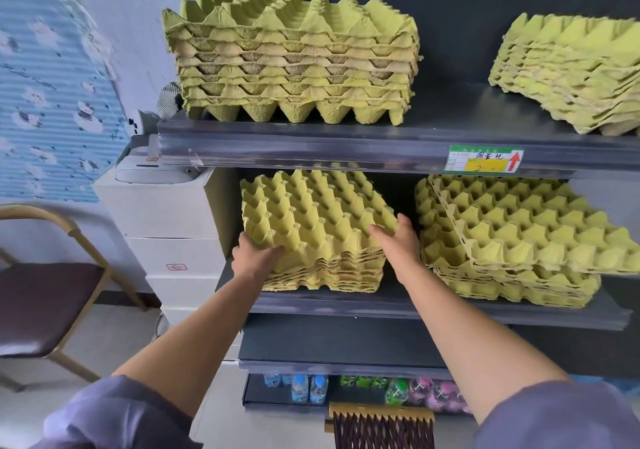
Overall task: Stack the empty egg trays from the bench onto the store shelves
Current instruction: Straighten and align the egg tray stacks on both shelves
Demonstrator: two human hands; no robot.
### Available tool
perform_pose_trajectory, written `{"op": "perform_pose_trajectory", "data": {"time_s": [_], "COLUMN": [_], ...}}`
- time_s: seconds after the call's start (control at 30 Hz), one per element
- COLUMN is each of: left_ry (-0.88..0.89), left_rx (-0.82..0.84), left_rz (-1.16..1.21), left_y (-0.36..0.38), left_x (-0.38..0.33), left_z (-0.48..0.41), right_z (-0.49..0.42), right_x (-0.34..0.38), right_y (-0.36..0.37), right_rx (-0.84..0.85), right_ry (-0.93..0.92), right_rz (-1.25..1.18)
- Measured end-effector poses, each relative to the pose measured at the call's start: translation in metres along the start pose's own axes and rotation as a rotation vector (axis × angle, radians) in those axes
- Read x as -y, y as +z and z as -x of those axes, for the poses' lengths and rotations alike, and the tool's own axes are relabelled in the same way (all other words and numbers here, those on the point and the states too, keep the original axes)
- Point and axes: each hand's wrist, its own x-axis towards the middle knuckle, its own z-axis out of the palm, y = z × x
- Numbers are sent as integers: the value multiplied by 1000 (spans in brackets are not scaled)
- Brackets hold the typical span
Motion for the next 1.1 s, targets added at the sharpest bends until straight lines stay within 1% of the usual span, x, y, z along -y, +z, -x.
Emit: {"op": "perform_pose_trajectory", "data": {"time_s": [0.13, 0.27, 0.33, 0.4, 0.47, 0.53, 0.6, 0.63, 0.77, 0.93, 1.1], "left_ry": [49, 153, 200, 213, 190, 142, 84, 78, 130, 174, 218], "left_rx": [-17, 12, 25, 33, 41, 57, 122, 147, 131, 67, 53], "left_rz": [46, 62, 67, 66, 68, -1, -112, -157, -237, -243, -253], "left_y": [-6, -15, -18, -20, -22, -23, -21, -19, -10, -3, -4], "left_x": [-8, -32, -39, -41, -38, -29, -18, -13, 0, 3, 3], "left_z": [-11, -17, -25, -36, -46, -54, -54, -52, -51, -48, -48], "right_z": [-3, 2, 6, 9, 8, 6, 4, 3, 0, -2, 5], "right_x": [10, 15, 14, 13, 10, 5, -1, -4, -6, -5, -8], "right_y": [-1, 8, 15, 23, 31, 38, 40, 40, 41, 39, 41], "right_rx": [-55, -183, -214, -212, -183, -123, -86, -73, 11, -47, -98], "right_ry": [11, 1, 4, -5, -41, -53, -53, -50, -47, -41, -43], "right_rz": [-16, -88, -119, -118, -65, 84, 254, 284, 250, 254, 298]}}
